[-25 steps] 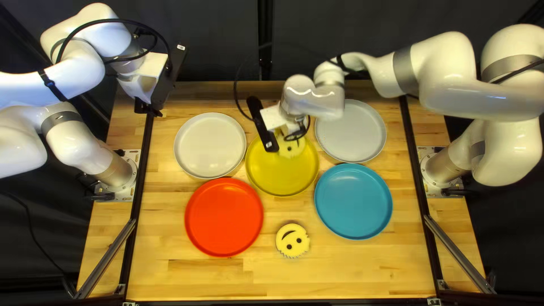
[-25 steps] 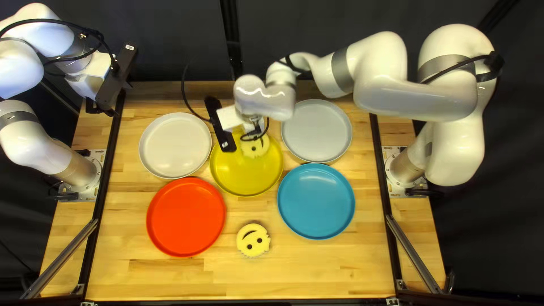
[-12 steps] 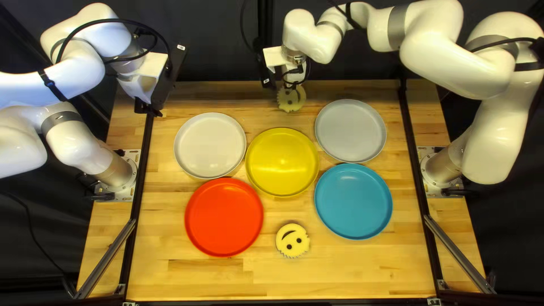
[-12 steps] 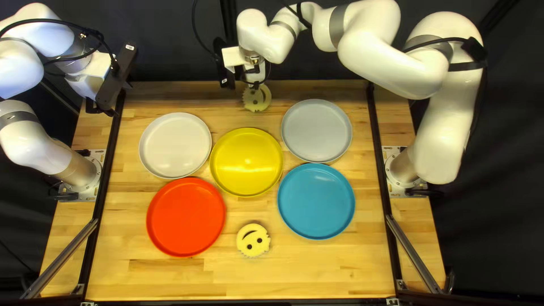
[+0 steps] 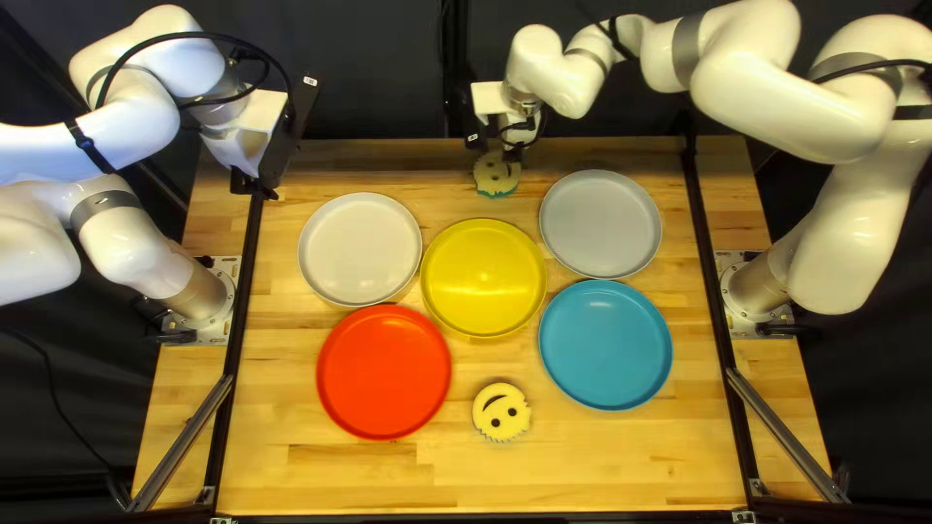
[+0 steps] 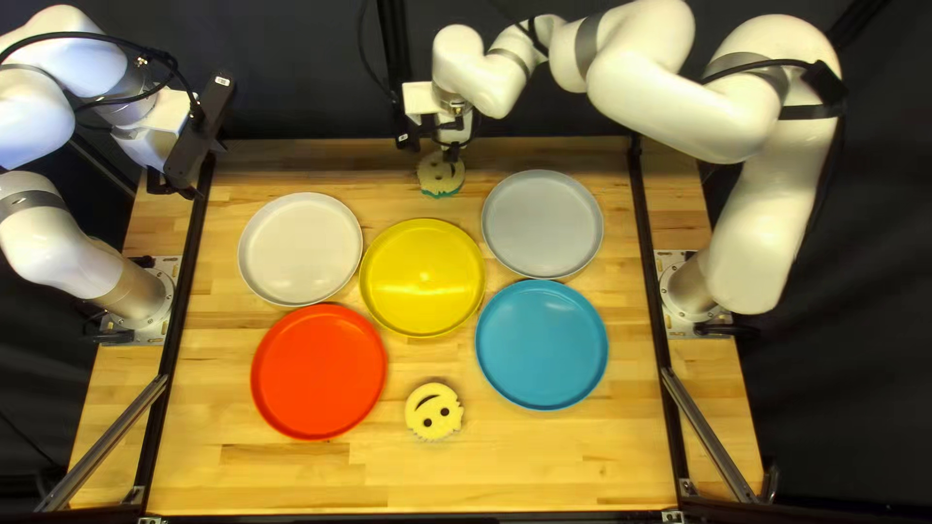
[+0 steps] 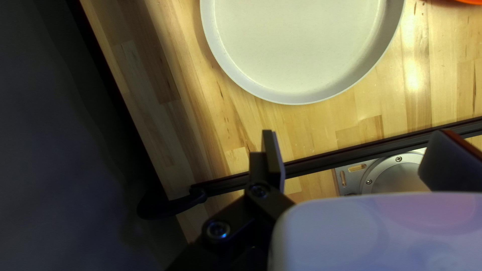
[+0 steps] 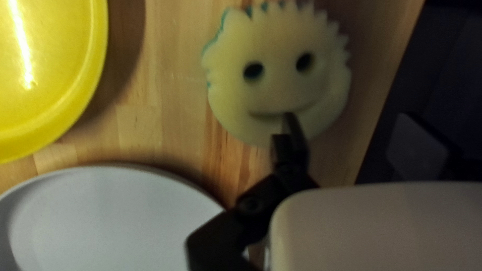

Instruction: Pick up sponge and scrub the plate

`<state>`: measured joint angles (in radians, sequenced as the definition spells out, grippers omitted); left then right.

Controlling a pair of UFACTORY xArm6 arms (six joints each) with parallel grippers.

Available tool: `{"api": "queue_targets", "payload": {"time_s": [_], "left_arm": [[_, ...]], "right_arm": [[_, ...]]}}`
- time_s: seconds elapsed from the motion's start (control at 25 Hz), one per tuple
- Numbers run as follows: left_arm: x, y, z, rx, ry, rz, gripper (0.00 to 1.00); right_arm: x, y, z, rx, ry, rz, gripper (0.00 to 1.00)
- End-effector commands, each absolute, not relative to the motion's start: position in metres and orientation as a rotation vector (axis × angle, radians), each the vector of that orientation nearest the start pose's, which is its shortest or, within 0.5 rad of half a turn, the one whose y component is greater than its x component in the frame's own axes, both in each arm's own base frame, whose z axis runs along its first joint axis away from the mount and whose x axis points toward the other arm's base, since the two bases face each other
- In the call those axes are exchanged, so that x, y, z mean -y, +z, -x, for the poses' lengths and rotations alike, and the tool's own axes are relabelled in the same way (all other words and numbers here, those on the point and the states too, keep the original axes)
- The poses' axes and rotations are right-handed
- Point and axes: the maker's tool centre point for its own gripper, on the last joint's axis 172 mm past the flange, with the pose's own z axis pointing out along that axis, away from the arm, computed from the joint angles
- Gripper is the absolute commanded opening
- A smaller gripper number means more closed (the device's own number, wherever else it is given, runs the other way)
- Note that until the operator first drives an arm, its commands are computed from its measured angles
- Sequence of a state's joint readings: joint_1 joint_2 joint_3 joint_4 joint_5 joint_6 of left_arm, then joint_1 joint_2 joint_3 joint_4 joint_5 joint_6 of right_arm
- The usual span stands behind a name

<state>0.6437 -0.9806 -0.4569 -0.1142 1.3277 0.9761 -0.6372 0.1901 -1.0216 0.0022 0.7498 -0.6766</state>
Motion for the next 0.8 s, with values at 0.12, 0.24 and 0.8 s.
{"api": "queue_targets", "payload": {"time_s": [0.12,0.24,0.8], "left_arm": [[-0.127,0.244,-0.215,-0.485,-0.246,3.092,1.0],[-0.127,0.244,-0.215,-0.485,-0.246,3.092,1.0],[-0.127,0.244,-0.215,-0.485,-0.246,3.092,1.0]], "right_arm": [[0.291,0.135,-0.326,-0.012,-0.065,3.136,1.0],[0.29,0.156,-0.289,-0.03,-0.044,3.127,1.0],[0.257,0.239,-0.149,-0.111,-0.044,3.197,1.0]]}}
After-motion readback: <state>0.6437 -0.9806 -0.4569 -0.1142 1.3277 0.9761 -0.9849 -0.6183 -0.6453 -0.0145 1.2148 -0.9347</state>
